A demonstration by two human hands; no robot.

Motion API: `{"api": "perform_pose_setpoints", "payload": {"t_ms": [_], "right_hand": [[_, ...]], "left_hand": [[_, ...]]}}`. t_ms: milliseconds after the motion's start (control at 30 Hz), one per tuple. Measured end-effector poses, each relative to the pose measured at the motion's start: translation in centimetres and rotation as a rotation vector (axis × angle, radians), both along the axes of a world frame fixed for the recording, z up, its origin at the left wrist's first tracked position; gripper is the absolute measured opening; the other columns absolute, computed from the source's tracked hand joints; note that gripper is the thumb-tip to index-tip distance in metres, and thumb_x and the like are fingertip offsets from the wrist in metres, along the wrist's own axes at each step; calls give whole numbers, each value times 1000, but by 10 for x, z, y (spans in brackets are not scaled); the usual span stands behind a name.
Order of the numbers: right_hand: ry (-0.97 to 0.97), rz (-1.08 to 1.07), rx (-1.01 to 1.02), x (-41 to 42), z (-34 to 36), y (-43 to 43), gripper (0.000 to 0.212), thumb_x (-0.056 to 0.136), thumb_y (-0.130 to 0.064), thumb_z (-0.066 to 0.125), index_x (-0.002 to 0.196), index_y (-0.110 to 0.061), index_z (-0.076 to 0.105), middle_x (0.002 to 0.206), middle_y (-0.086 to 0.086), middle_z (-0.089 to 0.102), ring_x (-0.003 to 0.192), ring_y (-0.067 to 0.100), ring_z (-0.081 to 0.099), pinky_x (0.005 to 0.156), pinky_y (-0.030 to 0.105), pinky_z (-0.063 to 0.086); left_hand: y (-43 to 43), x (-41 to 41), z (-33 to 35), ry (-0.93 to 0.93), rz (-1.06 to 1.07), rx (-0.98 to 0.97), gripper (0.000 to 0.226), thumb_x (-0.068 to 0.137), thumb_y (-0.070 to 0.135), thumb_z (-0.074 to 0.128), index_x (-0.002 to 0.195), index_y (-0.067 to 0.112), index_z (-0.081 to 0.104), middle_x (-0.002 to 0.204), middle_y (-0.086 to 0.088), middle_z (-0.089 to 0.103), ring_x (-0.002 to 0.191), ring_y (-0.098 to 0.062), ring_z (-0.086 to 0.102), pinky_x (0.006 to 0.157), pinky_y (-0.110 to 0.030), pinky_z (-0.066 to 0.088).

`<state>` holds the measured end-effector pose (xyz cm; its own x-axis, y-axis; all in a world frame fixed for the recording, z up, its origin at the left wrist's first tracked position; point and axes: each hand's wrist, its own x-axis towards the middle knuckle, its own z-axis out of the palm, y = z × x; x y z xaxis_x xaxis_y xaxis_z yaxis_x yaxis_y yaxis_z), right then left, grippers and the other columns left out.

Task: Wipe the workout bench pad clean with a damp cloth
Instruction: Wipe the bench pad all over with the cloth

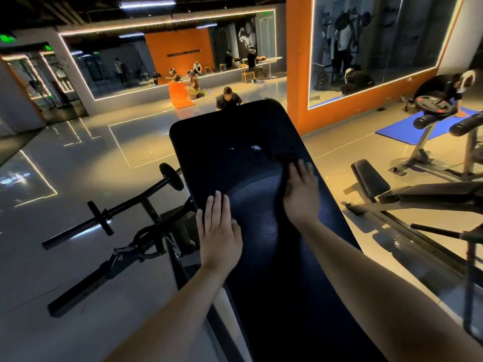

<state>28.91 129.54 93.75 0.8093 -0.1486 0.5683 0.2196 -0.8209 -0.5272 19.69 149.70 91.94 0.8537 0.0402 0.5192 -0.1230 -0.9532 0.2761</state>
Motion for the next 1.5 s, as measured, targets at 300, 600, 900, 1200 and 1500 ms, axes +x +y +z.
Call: {"api": "perform_pose_setpoints", "payload": {"t_ms": [300,600,900,1200,1500], "right_hand": [[-143,388,-85,1,22,81,48,96,-22,39,137,-10,59,147,11,53,143,32,40,119,47,26],[-33,-45,104,38,33,27,57,95,-8,42,152,-10,38,160,15,32,151,32,22,124,47,14],[-112,207,-127,-26,-24,30,55,93,-11,50,148,-14,47,155,11,43,149,28,31,122,47,24],[60,-181,318,-30,-11,29,49,102,-17,40,151,-16,40,160,7,34,149,27,25,124,46,19],[-34,-68,21,-37,-23,57,60,93,-9,57,151,-19,42,159,6,38,151,24,24,123,44,21]], "left_hand": [[-13,38,40,10,55,22,59,98,24,38,156,23,24,163,7,22,148,-13,13,119,-44,3],[-10,44,35,-32,-47,11,60,98,29,23,157,22,23,164,8,21,149,-9,15,121,-35,-3],[-16,22,16,-20,-122,182,56,100,30,31,155,17,31,162,2,30,150,-16,20,124,-41,8],[-5,10,18,13,-298,-19,55,97,19,32,151,12,40,159,0,35,147,-16,23,122,-43,23],[26,45,34,-47,-328,285,57,96,29,28,149,13,43,155,0,42,146,-20,30,123,-43,17]]}}
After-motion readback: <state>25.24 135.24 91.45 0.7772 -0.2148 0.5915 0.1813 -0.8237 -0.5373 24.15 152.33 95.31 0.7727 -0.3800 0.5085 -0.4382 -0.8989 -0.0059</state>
